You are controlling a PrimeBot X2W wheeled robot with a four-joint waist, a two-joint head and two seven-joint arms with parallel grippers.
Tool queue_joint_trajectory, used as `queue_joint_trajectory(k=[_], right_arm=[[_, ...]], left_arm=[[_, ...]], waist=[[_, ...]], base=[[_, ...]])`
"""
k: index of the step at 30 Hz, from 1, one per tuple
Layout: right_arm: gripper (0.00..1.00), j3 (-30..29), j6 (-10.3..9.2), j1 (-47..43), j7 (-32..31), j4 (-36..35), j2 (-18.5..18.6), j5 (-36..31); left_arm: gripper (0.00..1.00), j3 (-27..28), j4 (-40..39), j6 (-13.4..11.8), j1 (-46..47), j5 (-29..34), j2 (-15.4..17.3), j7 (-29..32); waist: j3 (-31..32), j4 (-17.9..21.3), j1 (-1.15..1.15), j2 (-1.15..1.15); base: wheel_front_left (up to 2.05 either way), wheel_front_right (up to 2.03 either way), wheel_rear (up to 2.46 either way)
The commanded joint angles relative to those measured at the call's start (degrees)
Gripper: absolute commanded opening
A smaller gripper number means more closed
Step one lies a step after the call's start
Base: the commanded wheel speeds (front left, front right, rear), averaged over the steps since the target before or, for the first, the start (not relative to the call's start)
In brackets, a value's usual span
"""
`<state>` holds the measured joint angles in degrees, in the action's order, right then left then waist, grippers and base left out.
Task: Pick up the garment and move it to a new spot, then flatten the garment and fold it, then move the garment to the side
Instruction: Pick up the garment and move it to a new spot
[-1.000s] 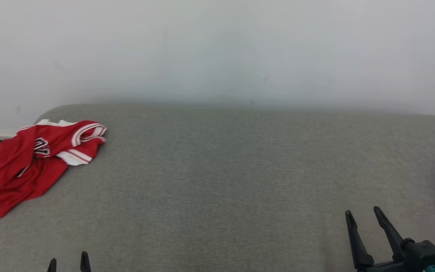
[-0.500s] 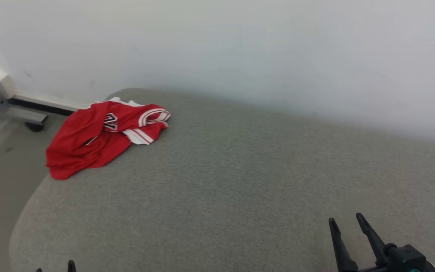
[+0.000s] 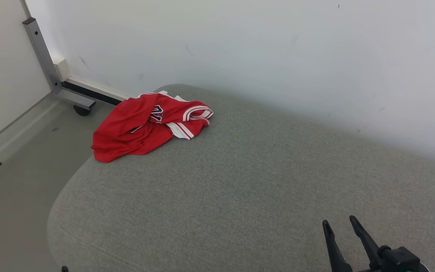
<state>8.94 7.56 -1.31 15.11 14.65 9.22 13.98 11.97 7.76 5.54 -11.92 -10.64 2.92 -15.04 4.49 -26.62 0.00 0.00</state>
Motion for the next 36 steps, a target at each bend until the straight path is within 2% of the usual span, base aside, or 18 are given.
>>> queue_joint_trajectory(k=[1,12,19,24,29,33,36], right_arm=[[1.0,0.09,-0.13,0.2,0.03,0.14,-0.06,0.2],[1.0,-0.05,-0.13,-0.3,0.03,-0.12,0.37,0.29],[1.0,-0.09,-0.13,1.26,0.03,-1.49,1.56,-0.66],[1.0,0.88,-0.13,4.2,-0.58,-3.24,3.82,-1.73],[1.0,2.53,-0.13,7.68,-2.06,-6.18,6.15,-2.26],[1.0,3.55,-0.13,10.15,-3.17,-8.81,7.73,-2.62],[1.0,4.07,-0.13,11.85,-3.88,-10.81,8.78,-3.16]], left_arm=[[1.0,0.15,-0.25,-0.22,-0.69,-0.37,-0.06,-0.19],[1.0,-0.18,0.65,-1.13,0.89,-2.19,-0.07,-0.18],[1.0,-0.6,2.87,0.02,8.63,-3.9,0.3,-0.19],[1.0,-0.94,8.74,0.58,21.21,-8.03,1.99,6.24],[1.0,0.36,11.46,0.91,31.68,-12.26,3.96,9.5],[1.0,2.84,15.39,-0.32,39.65,-16.83,5.02,14.82],[1.0,3.56,17.82,-1.07,45.36,-18.39,8.27,20.74]], waist=[[-0.05,-0.27,0.0,0.0],[-0.84,1.67,0.0,0.0],[-5.08,3.48,0.0,0.0],[-11.19,5.66,0.0,0.0],[-17.58,9.06,0.0,0.0],[-22.88,11.61,0.0,0.0],[-26.73,13.4,0.0,0.0]], base=[[0.0,0.0,0.0],[0.0,0.0,0.0],[0.0,0.0,0.0],[0.0,0.0,0.0],[0.0,0.0,0.0],[0.0,0.0,0.0],[0.0,0.0,0.0]])
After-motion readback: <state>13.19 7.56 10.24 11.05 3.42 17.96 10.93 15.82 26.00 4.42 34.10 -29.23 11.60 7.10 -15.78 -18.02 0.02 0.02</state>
